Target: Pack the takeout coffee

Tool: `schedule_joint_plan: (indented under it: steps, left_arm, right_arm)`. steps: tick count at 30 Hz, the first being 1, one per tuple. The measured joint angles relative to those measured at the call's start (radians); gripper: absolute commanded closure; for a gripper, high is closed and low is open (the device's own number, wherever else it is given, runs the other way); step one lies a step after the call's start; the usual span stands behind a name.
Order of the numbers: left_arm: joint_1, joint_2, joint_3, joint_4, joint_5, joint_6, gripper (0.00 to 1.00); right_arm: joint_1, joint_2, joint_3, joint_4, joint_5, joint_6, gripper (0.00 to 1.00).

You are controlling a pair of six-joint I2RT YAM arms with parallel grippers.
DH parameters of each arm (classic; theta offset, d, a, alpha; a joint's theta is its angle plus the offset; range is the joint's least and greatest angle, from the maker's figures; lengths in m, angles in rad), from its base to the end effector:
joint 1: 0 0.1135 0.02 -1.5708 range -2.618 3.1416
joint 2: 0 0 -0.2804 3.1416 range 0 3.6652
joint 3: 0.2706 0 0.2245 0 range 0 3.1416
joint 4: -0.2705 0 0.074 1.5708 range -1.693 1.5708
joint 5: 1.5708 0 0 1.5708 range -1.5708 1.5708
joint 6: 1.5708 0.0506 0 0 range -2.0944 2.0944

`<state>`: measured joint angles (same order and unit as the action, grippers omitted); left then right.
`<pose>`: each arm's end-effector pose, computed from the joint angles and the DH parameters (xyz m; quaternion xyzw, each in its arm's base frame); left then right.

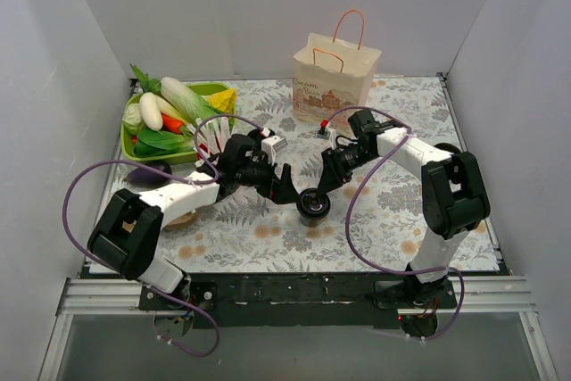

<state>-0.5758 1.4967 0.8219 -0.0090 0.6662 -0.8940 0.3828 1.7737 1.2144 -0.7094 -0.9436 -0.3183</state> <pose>0.2294 -0.1862 0.2330 0.0033 0.8650 -0.4910 0.1029 0.2839 0.1585 0.2252 -0.3667 0.8036 0.4534 0.1195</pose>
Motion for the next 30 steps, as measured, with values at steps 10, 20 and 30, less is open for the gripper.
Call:
schedule_joint_plan:
  steps: [10,20,30]
  left_arm:
    - [0.003,0.044,0.001,-0.006,-0.029,-0.003,0.10]
    - [0.006,0.078,0.005,0.026,-0.004,-0.022,0.12]
    - [0.015,0.135,0.026,0.036,0.048,-0.045,0.14]
  right_arm:
    - [0.000,0.000,0.000,0.000,0.000,0.000,0.62]
    - [-0.006,0.002,-0.006,0.003,-0.005,-0.003,0.63]
    - [-0.027,0.002,-0.040,0.033,-0.048,-0.003,0.64]
